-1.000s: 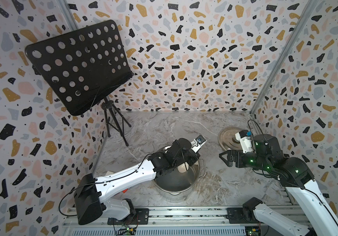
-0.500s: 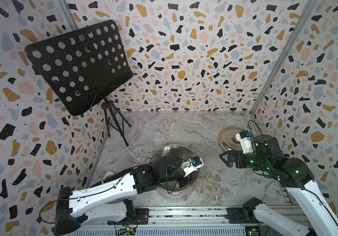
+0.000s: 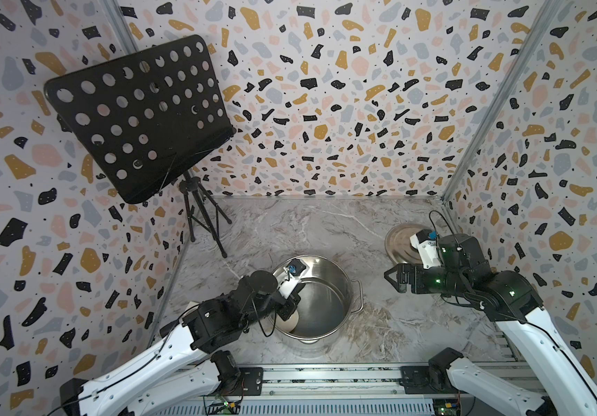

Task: Stir the soup with a spoon
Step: Stir the soup in the pan with a stick.

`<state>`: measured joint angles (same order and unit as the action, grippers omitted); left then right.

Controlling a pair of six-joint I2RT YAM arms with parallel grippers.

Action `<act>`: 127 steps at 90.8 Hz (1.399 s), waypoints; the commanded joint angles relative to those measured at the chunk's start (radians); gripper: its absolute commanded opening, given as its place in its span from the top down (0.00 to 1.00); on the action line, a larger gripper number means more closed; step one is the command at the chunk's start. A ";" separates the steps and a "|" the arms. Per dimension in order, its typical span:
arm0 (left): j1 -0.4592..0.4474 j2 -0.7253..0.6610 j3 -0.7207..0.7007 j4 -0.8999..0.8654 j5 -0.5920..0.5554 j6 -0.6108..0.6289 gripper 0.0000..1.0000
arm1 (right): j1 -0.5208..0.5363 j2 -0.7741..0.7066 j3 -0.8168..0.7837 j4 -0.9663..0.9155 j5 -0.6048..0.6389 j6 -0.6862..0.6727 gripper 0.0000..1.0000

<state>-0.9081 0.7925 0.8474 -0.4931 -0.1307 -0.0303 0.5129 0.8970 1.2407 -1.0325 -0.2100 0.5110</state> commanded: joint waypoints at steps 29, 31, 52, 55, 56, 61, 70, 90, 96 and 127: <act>0.115 0.343 0.182 0.218 0.136 0.035 1.00 | 0.001 -0.004 0.043 -0.013 -0.008 -0.001 0.00; 0.114 0.362 0.198 0.224 0.146 0.036 1.00 | 0.001 -0.004 0.044 -0.014 -0.006 -0.001 0.00; 0.068 0.504 0.304 0.269 0.227 0.030 1.00 | 0.002 -0.016 0.048 -0.018 0.014 0.003 0.00; 0.054 0.509 0.308 0.277 0.235 0.028 1.00 | 0.002 -0.018 0.047 -0.019 0.017 0.004 0.00; 0.048 0.510 0.309 0.281 0.239 0.029 1.00 | 0.001 -0.018 0.046 -0.018 0.018 0.005 0.00; 0.019 0.512 0.308 0.292 0.257 0.021 1.00 | 0.001 -0.019 0.045 -0.019 0.023 0.006 0.00; -0.039 0.498 0.294 0.297 0.293 0.017 1.00 | 0.002 -0.018 0.045 -0.018 0.029 0.006 0.01; -0.141 0.396 0.193 0.247 0.310 0.028 1.00 | 0.001 -0.018 0.037 -0.017 0.037 0.008 0.02; -0.148 0.354 0.151 0.224 0.309 0.019 1.00 | 0.002 -0.017 0.032 -0.017 0.036 0.009 0.02; -0.144 0.084 0.005 0.028 0.163 0.027 1.00 | 0.001 -0.003 0.020 -0.003 0.025 0.013 0.03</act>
<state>-1.0561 0.9443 0.8761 -0.3759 0.1188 -0.0151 0.5129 0.8948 1.2488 -1.0363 -0.1875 0.5167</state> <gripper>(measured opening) 0.095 0.974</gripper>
